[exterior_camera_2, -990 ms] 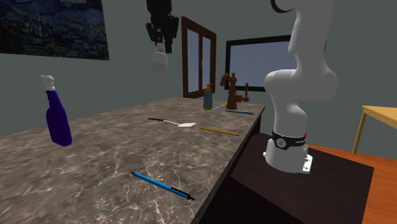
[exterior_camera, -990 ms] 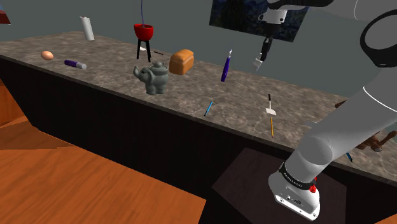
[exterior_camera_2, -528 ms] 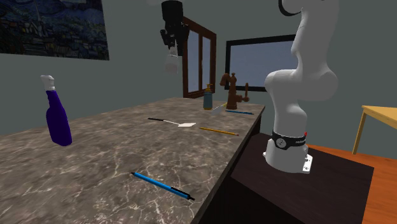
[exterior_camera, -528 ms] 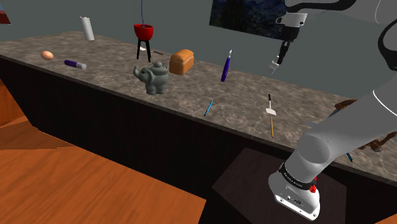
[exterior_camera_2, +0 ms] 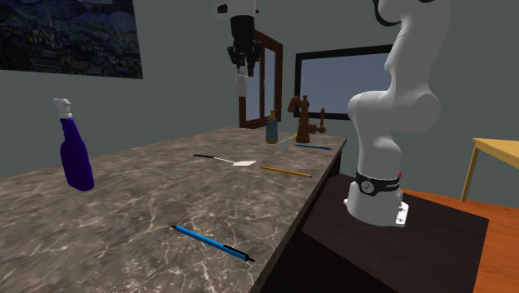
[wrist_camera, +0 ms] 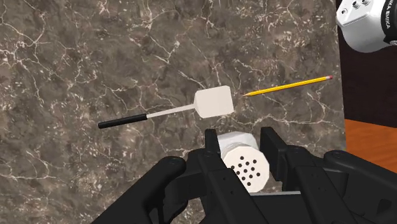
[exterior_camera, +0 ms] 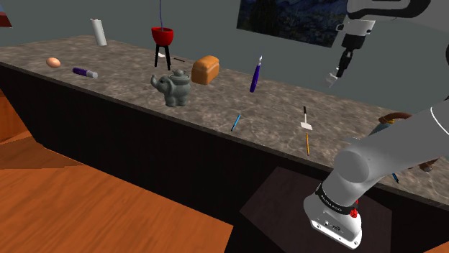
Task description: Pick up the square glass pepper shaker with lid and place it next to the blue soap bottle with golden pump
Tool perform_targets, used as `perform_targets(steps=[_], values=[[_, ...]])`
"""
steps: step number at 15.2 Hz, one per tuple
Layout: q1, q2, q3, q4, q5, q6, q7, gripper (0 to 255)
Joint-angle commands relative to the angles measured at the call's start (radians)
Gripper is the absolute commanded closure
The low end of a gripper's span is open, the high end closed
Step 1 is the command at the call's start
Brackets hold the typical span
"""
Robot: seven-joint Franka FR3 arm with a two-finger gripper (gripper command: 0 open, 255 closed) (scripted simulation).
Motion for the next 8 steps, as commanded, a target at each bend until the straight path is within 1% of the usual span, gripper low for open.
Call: perform_targets(steps=[1, 8], values=[[-0.018, -0.014, -0.032, -0.001, -0.02, -0.002, -0.049, 255], [-0.071, -0.025, -0.152, 0.02, -0.074, 0.005, -0.214, 255]])
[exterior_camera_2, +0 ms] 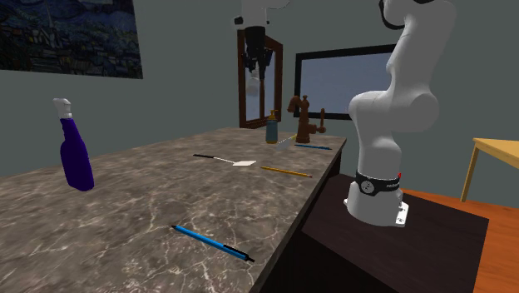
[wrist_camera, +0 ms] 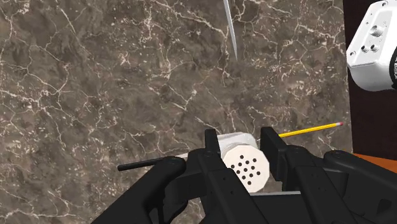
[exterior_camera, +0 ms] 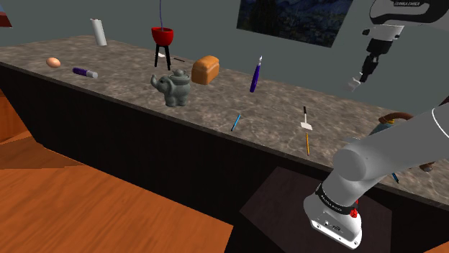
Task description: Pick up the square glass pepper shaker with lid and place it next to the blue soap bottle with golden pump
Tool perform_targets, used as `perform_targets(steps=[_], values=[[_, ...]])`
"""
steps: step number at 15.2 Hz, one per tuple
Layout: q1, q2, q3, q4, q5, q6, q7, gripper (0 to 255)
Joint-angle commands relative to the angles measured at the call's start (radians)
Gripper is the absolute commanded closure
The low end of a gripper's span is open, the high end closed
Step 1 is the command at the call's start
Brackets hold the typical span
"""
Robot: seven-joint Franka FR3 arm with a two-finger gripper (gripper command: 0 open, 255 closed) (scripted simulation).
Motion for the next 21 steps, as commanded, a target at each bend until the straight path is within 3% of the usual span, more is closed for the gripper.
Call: perform_targets(steps=[1, 8, 21], values=[[-0.012, 0.007, -0.04, 0.02, -0.012, -0.001, -0.054, 255], [-0.04, 0.074, -0.213, 0.11, -0.024, 0.023, -0.263, 255], [-0.054, 0.052, -0.236, -0.076, -0.052, 0.19, -0.232, 255]])
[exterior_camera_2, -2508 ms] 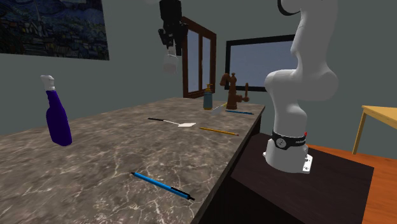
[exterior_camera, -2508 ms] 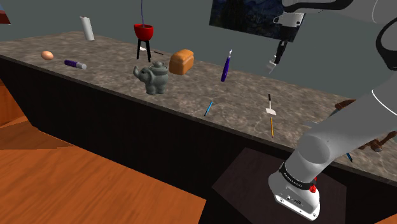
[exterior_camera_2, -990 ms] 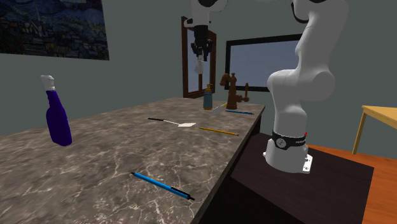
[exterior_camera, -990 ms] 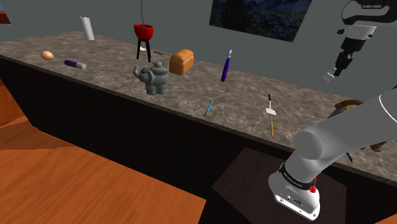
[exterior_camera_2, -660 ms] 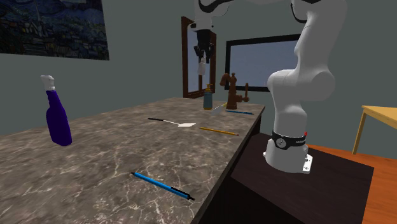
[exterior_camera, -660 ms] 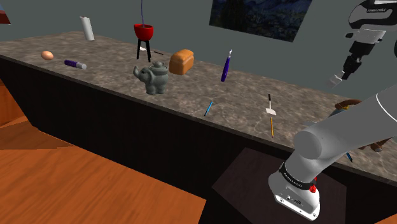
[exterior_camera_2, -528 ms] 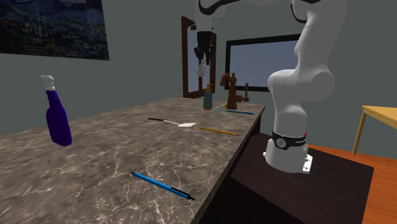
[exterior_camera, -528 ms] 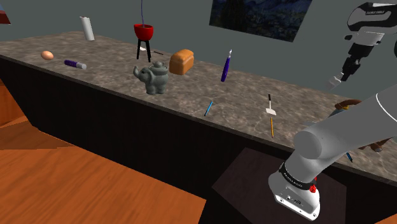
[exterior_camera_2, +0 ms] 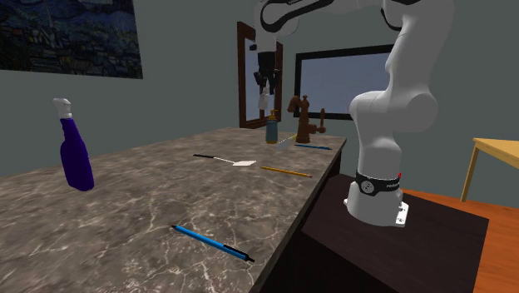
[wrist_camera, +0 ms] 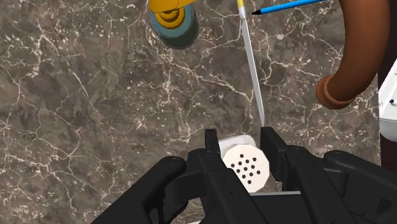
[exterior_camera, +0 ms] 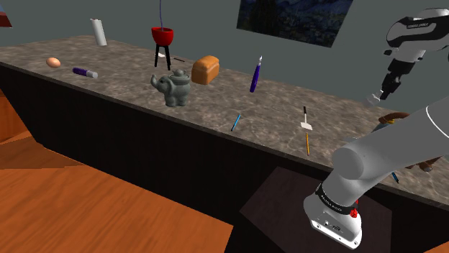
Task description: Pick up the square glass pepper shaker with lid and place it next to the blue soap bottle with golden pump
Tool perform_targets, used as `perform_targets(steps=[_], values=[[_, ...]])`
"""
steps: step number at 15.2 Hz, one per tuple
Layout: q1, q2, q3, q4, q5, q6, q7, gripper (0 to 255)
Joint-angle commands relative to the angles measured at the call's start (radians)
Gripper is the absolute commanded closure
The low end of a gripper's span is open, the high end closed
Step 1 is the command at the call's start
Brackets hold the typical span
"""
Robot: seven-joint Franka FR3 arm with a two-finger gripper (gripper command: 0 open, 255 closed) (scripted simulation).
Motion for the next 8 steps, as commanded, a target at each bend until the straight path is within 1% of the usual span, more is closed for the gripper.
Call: perform_targets(steps=[1, 8], values=[[-0.001, 0.0, -0.005, -0.03, -0.003, 0.031, 0.005, 255], [-0.003, 0.01, -0.031, -0.114, -0.012, 0.124, 0.013, 255]])
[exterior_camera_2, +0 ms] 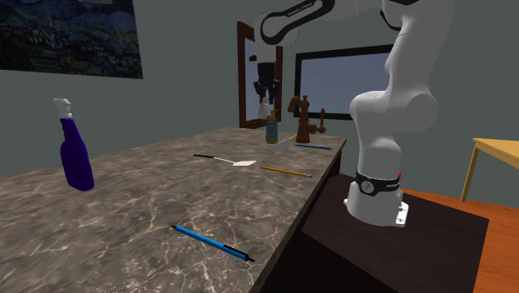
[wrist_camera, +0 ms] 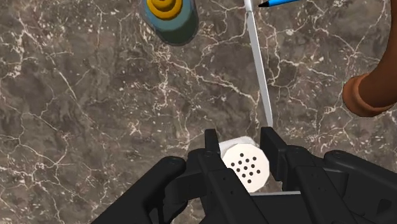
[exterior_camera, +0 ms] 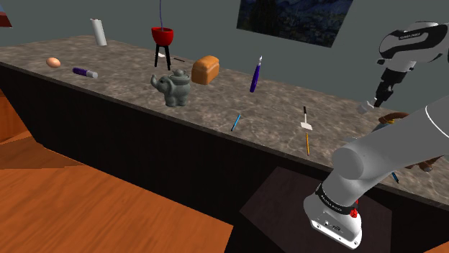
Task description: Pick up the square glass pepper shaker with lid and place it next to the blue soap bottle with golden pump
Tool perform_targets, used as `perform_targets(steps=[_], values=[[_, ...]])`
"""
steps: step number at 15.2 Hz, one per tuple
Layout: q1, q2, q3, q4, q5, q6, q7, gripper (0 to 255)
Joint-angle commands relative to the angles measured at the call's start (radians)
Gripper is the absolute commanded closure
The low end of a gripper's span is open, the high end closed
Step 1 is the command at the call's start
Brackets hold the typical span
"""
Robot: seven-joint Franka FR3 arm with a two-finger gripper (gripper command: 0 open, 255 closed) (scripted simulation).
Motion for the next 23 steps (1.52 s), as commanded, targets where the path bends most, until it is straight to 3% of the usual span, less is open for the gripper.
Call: perform_targets(steps=[1, 23], values=[[-0.001, 0.005, -0.011, -0.026, -0.002, 0.032, -0.001, 255], [0.039, 0.155, -0.142, -0.225, 0.046, 0.36, -0.034, 255]])
